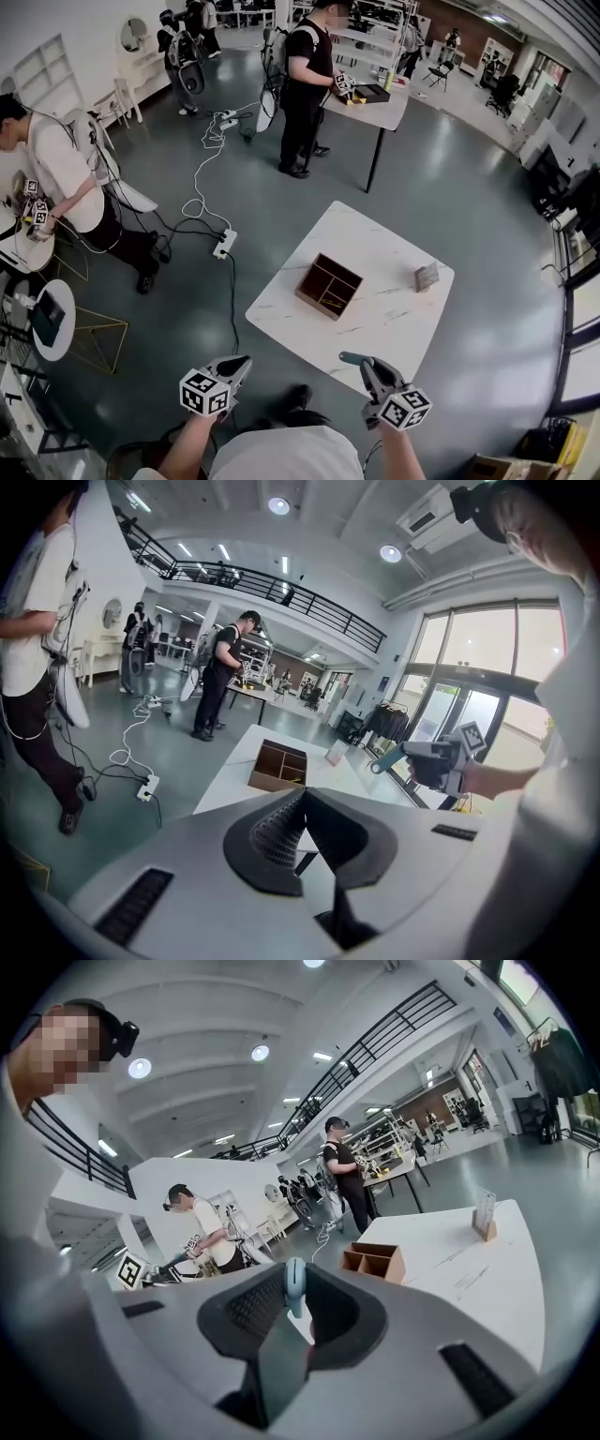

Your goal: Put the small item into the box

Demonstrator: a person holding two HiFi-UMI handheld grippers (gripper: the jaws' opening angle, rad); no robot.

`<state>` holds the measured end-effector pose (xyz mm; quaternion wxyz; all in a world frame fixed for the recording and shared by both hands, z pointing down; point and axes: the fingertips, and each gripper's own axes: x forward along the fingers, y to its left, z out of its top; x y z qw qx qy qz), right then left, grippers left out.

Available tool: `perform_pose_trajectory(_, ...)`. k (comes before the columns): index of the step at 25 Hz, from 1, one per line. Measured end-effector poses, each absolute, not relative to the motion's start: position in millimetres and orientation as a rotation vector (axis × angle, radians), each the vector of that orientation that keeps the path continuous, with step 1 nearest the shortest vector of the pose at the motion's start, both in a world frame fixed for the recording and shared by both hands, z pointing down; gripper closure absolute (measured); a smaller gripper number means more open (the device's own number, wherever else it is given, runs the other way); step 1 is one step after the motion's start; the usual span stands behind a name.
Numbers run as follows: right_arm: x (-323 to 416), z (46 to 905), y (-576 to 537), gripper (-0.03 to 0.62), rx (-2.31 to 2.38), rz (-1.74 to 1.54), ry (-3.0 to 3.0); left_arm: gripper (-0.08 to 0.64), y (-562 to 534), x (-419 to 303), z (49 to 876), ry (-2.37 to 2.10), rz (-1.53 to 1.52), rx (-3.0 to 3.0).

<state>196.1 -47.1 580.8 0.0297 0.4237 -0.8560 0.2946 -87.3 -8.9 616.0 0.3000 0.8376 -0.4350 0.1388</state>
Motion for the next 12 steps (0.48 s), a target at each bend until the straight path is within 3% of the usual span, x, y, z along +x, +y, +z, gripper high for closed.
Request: perform_pose_trajectory(12, 230, 610, -119, 0.511, 1.178, 0.938, -2.627, 0.546, -62, -43, 630, -1.210, 0.372, 2.163)
